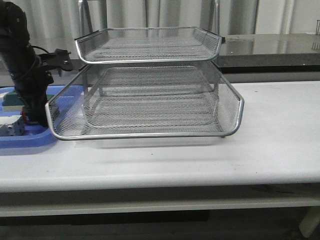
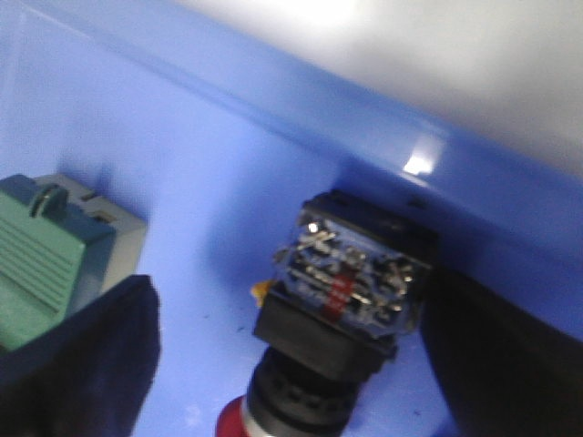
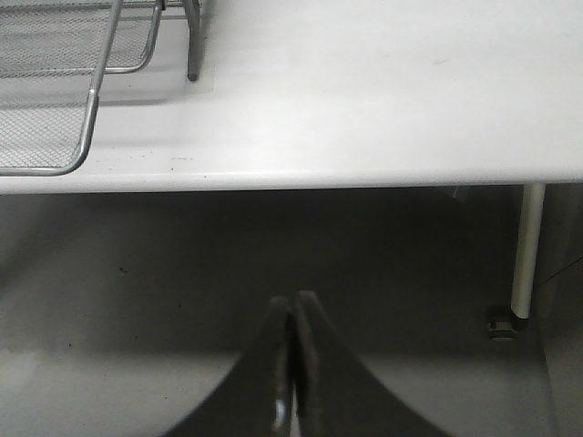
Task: Place button on rack with both arms
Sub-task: 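Lower the left gripper onto the red push button in the blue tray and grasp it, then lift the red push button with the left gripper toward the mesh tray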
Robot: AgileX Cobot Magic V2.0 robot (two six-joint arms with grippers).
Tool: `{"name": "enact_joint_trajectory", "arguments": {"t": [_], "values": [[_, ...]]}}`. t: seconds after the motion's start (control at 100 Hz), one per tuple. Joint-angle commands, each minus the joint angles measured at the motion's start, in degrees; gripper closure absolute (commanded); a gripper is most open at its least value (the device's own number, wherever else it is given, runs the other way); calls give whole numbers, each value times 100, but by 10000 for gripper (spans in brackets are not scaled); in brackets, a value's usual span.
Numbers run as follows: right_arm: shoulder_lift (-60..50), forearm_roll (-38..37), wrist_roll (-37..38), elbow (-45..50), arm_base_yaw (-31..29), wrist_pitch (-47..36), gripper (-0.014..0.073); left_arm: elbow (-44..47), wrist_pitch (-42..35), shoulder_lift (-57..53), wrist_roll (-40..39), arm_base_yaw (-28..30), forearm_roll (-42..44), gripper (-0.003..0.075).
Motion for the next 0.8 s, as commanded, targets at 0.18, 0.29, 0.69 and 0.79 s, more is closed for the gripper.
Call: {"name": "enact_joint_trajectory", "arguments": {"t": [0.18, 0.29, 0.69, 0.79], "values": [[18, -89, -11, -191, 0, -338, 664, -78, -71, -190, -47, -24, -57, 622], [18, -89, -11, -191, 0, -338, 664, -78, 78, -227, -64, -24, -70, 736], [18, -89, -11, -191, 0, -338, 664, -78, 470, -993, -280, 160, -662, 741], [18, -89, -11, -191, 0, -338, 664, -78, 486, -1260, -280, 231, -853, 741]]}}
